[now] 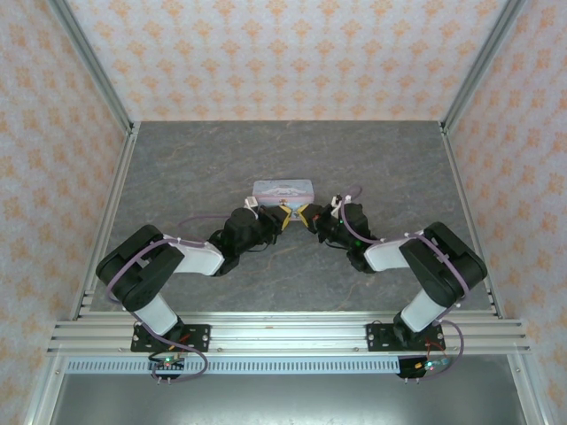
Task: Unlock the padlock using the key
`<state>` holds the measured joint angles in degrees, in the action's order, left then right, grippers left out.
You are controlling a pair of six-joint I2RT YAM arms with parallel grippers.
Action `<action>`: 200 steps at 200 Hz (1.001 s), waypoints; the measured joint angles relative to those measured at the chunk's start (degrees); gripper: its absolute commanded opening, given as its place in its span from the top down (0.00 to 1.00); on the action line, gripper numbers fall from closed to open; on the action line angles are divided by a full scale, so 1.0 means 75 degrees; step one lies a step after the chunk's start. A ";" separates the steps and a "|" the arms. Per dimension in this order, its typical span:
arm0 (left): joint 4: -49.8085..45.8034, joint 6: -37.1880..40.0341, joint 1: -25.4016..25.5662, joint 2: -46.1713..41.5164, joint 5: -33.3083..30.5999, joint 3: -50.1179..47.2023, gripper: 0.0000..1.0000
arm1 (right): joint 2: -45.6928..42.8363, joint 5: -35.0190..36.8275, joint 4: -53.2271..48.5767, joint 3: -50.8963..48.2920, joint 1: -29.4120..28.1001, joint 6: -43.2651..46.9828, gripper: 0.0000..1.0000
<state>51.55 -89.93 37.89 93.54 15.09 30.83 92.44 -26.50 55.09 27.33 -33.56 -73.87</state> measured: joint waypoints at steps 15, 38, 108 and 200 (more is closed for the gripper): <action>0.0000 -0.0003 0.0000 0.0000 -0.0047 0.0000 1.00 | 0.0000 0.0140 0.0003 0.0000 -0.0076 -0.0006 1.00; -0.0003 -0.0006 0.0000 0.0000 -0.0137 0.0000 1.00 | 0.0000 0.0458 0.0012 0.0000 -0.0256 -0.0061 1.00; -0.0035 -0.0023 0.0099 0.0009 -0.0283 0.0000 1.00 | 0.0000 0.0979 0.0079 -0.0029 -0.0624 -0.0236 1.00; -0.0187 0.0297 0.0309 0.0519 -0.0434 0.0061 1.00 | 0.0548 0.0009 0.0143 0.0239 -0.0216 -0.0393 0.39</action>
<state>50.15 -87.70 40.21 97.43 11.84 31.29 96.55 -26.44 56.16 29.12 -35.18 -76.82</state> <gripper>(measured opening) 0.086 0.567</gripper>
